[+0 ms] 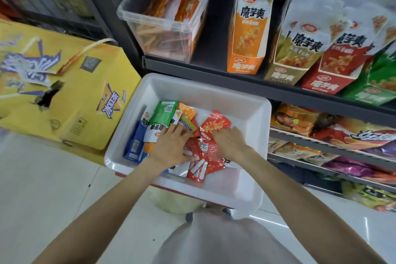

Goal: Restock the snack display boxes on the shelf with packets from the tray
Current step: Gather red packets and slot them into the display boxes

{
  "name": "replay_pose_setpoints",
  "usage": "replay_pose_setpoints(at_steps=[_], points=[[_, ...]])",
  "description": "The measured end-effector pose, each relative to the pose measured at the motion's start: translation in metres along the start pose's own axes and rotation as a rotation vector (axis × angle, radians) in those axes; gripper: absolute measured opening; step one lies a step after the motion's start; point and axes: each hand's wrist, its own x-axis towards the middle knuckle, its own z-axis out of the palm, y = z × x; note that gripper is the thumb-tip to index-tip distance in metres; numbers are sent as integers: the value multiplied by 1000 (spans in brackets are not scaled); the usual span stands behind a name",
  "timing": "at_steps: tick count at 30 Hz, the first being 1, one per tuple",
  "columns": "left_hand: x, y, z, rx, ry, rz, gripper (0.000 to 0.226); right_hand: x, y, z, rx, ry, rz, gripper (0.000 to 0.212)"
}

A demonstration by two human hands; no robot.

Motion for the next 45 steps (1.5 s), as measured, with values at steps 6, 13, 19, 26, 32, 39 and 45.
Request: replay_pose_setpoints(at_steps=[6, 13, 19, 26, 32, 39, 45], points=[[-1, 12, -36, -477, 370, -135, 41, -36, 24, -43, 525, 308, 294, 12], [-13, 55, -86, -1093, 391, 74, 42, -74, 33, -64, 1693, 552, 352, 31], [3, 52, -92, -642, 553, 212, 28, -89, 40, -72, 1923, 268, 190, 22], [10, 63, -111, -1012, 456, -102, 9, -97, 53, -77, 1740, 454, 258, 17], [14, 72, -125, -916, 244, 67, 6, -104, 62, -86, 1543, 585, 170, 36], [53, 129, -148, -722, 509, 287, 19, -163, 118, -88, 1421, 955, 263, 26], [106, 179, -152, -288, 717, 486, 30, -194, 184, -96, 1240, 1625, 432, 20]])
